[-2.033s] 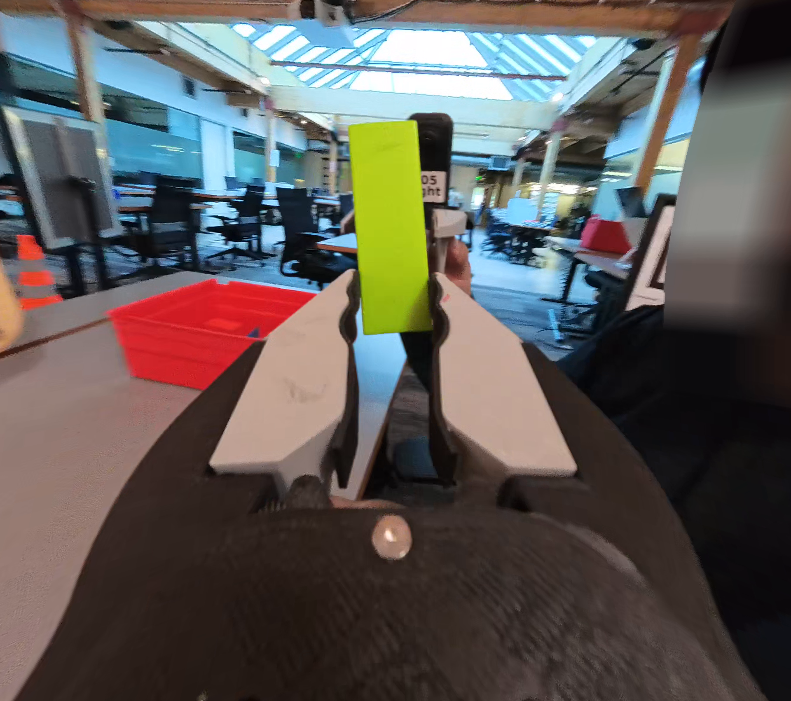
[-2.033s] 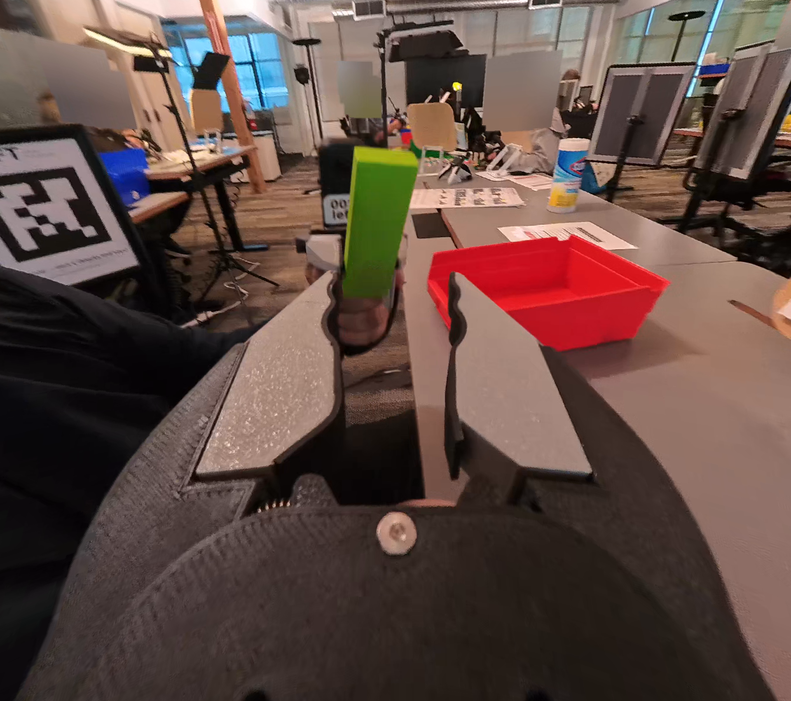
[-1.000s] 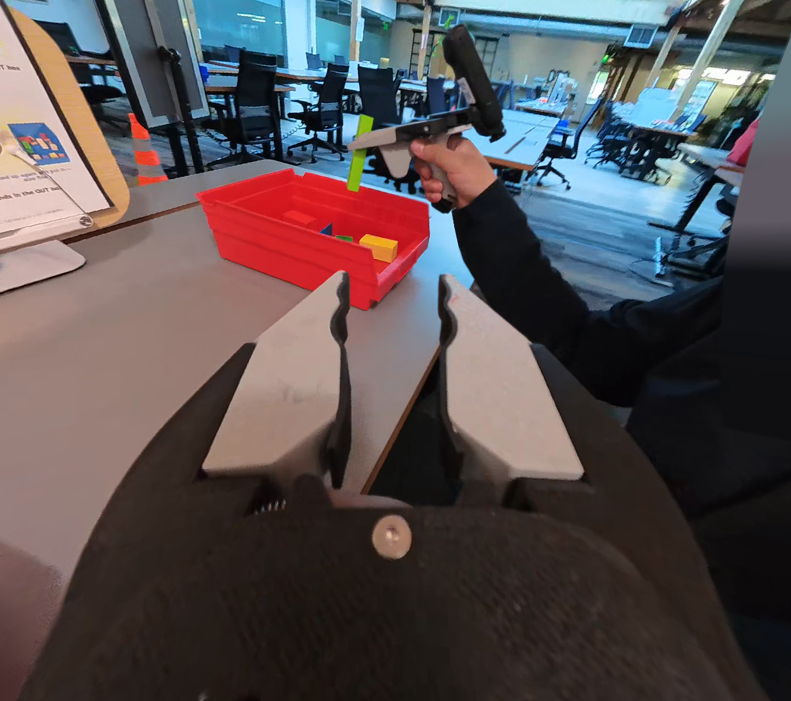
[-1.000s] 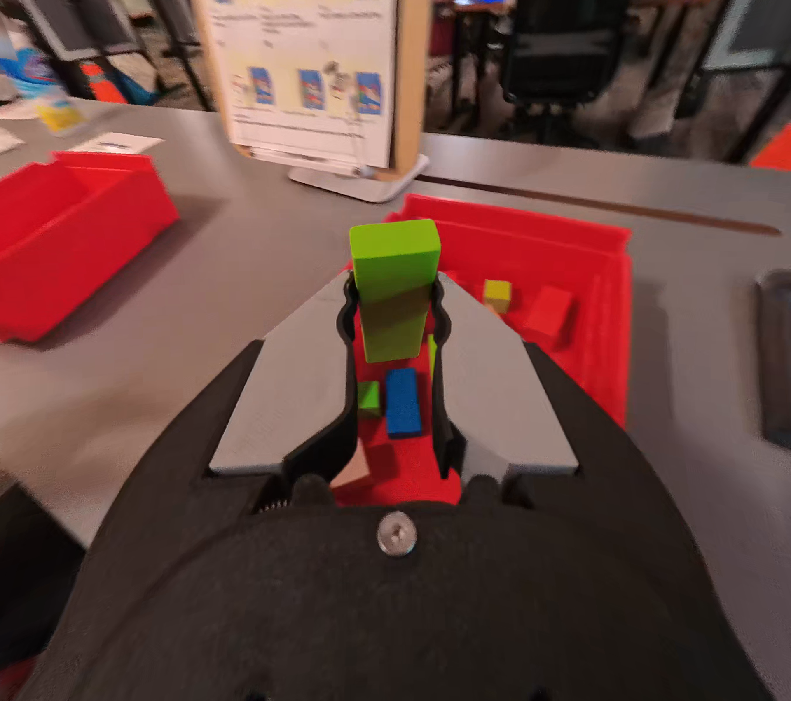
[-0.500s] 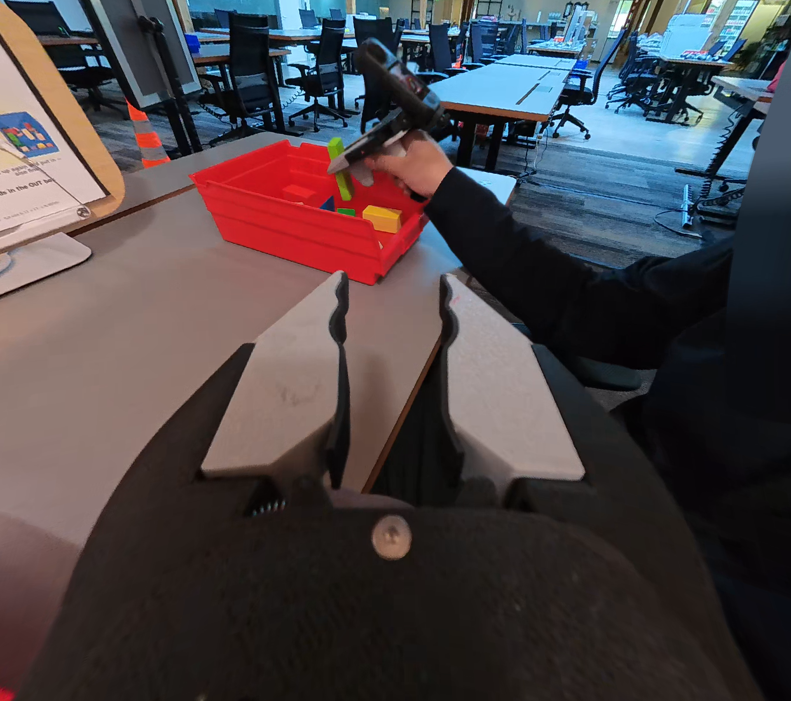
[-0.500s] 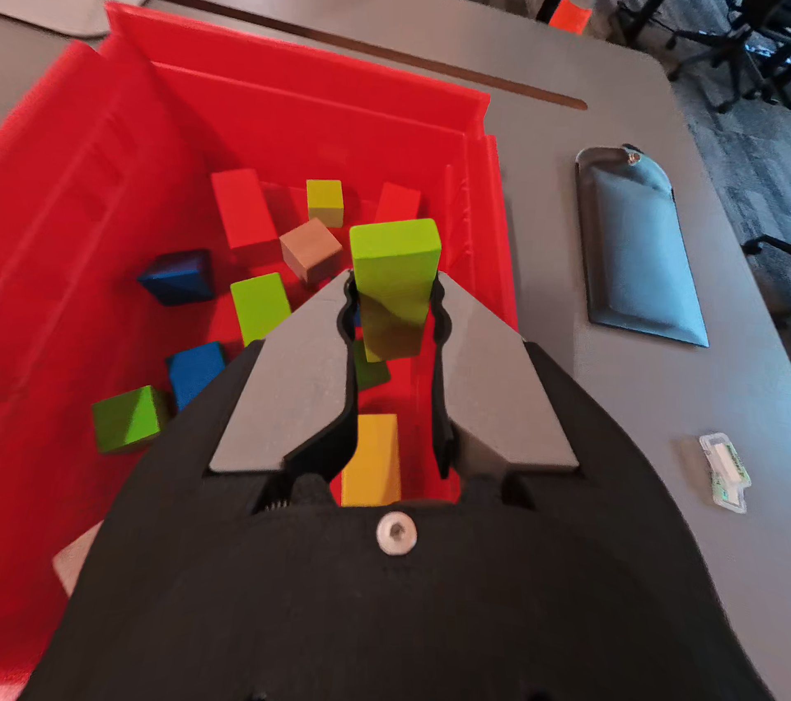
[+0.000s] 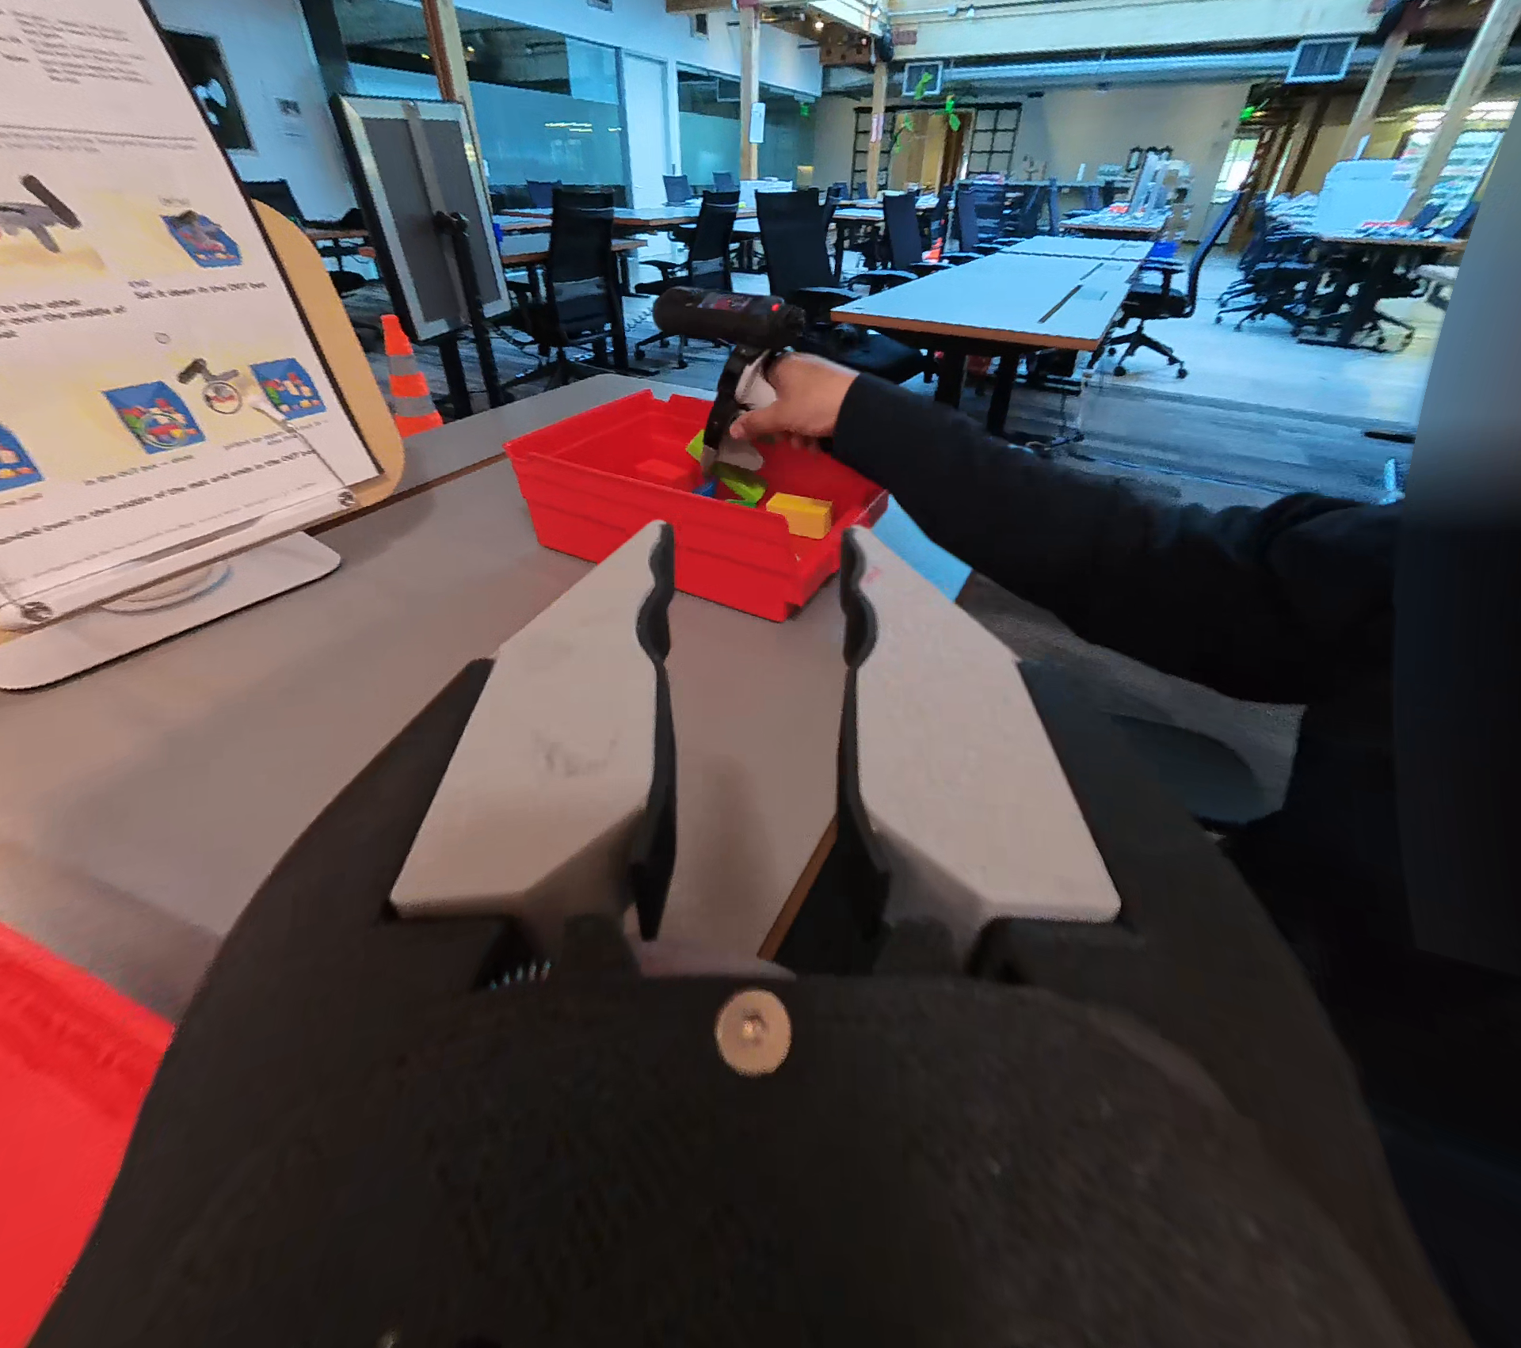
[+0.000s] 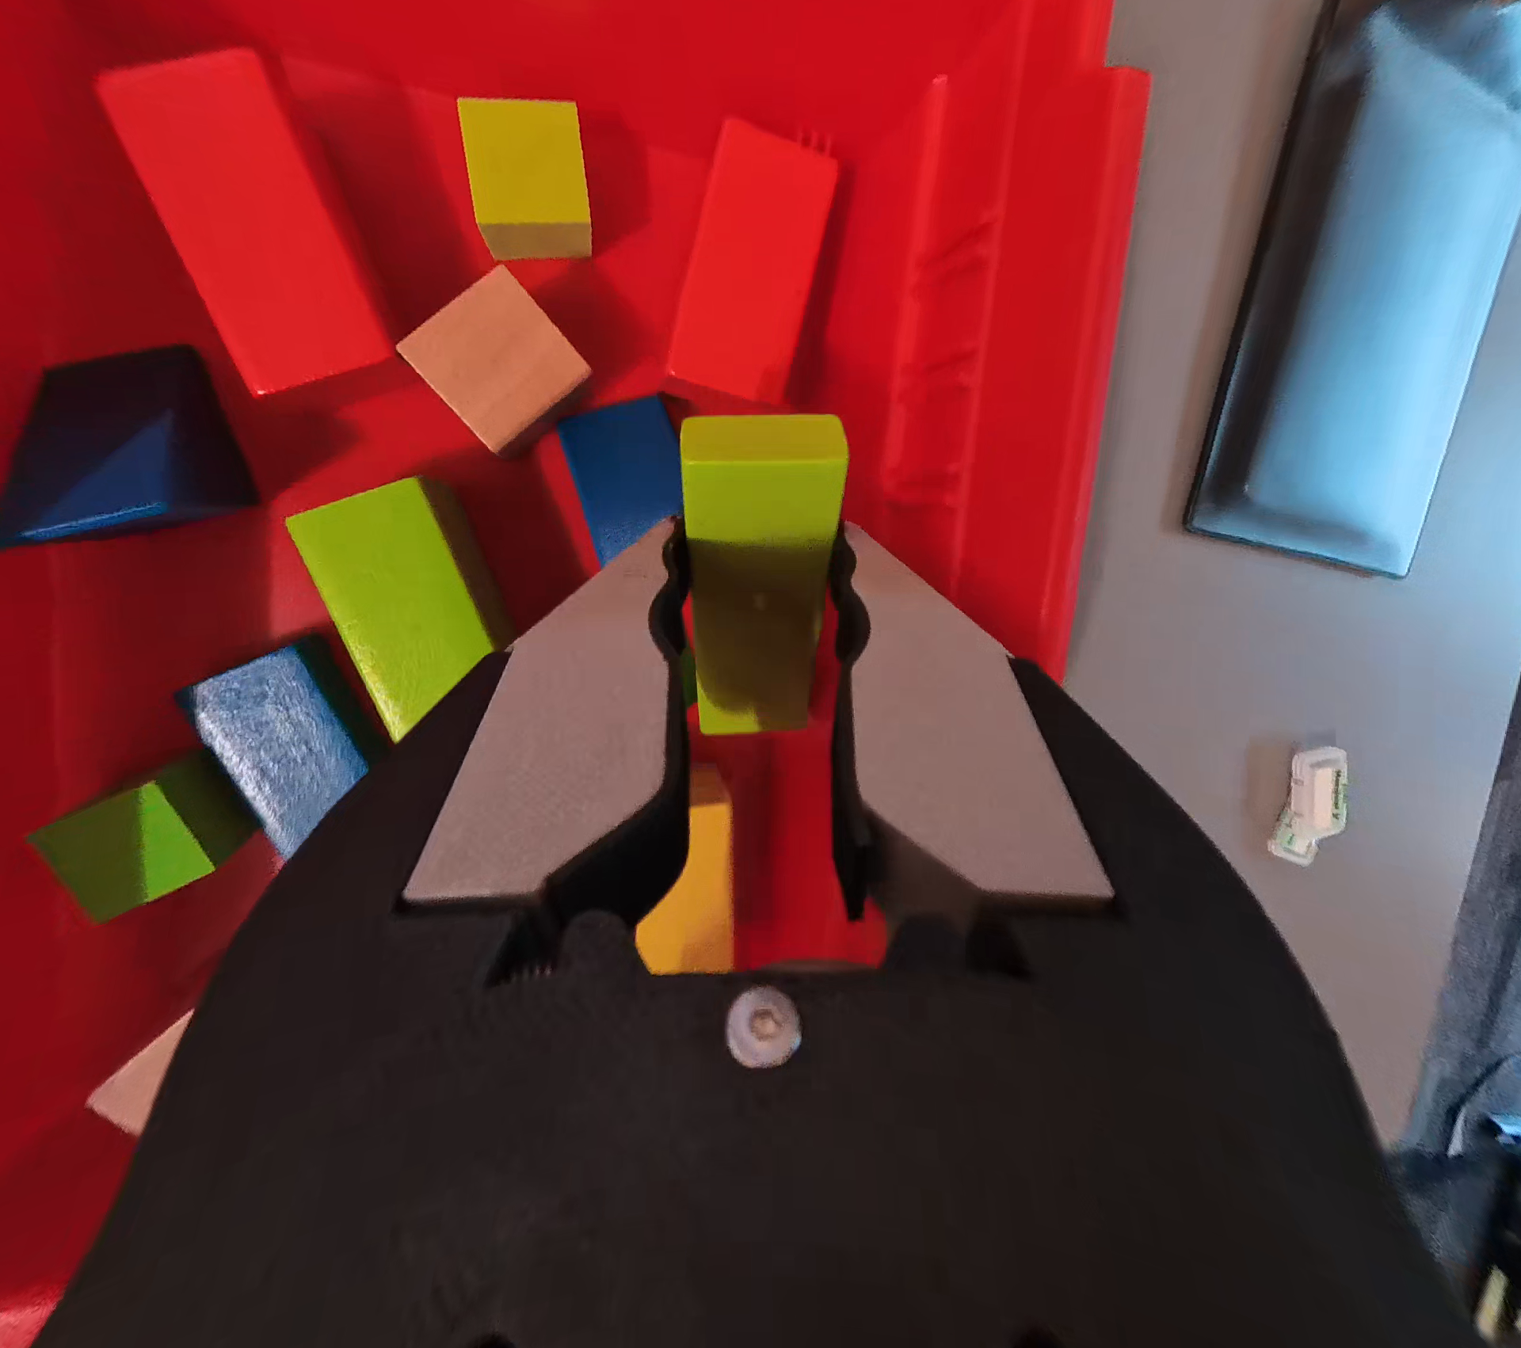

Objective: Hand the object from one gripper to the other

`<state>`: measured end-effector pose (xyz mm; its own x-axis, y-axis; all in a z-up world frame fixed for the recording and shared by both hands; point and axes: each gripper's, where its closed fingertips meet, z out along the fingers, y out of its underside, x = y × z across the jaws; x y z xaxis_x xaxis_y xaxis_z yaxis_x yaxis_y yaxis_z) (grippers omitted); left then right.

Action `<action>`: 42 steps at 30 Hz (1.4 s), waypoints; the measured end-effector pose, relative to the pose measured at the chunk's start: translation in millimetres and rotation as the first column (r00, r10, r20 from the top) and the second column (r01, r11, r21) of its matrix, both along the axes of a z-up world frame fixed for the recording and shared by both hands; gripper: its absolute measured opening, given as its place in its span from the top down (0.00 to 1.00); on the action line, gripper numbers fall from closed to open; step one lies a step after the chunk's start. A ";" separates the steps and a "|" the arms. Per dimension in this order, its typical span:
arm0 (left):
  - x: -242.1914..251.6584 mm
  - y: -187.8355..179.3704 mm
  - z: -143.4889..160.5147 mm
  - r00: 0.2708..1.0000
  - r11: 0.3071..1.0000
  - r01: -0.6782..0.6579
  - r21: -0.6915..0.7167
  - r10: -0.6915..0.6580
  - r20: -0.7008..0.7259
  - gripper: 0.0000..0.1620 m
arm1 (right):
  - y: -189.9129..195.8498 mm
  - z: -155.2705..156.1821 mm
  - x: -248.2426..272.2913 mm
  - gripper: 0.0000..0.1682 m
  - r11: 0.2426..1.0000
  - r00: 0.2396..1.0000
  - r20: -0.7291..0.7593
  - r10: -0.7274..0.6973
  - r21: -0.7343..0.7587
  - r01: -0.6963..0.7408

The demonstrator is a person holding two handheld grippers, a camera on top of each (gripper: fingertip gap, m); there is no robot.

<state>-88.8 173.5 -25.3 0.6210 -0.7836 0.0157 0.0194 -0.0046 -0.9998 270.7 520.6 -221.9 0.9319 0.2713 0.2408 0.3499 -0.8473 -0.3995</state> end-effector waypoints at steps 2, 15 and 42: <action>-0.1 -1.8 0.8 1.000 1.000 -0.003 0.010 0.004 -0.010 0.77 | -7.5 -5.3 2.3 0.81 0.997 1.000 -0.002 -0.006 -0.080 0.006; 3.3 -5.9 2.5 1.000 1.000 0.001 0.024 -0.001 -0.021 0.77 | 4.5 -6.0 -2.4 0.81 1.000 0.991 -0.136 -0.007 -0.017 0.005; 1.8 -8.9 3.9 1.000 1.000 0.006 0.027 -0.006 -0.020 0.77 | 10.6 -6.4 -40.5 0.81 1.000 0.906 -0.423 0.015 -0.013 -0.023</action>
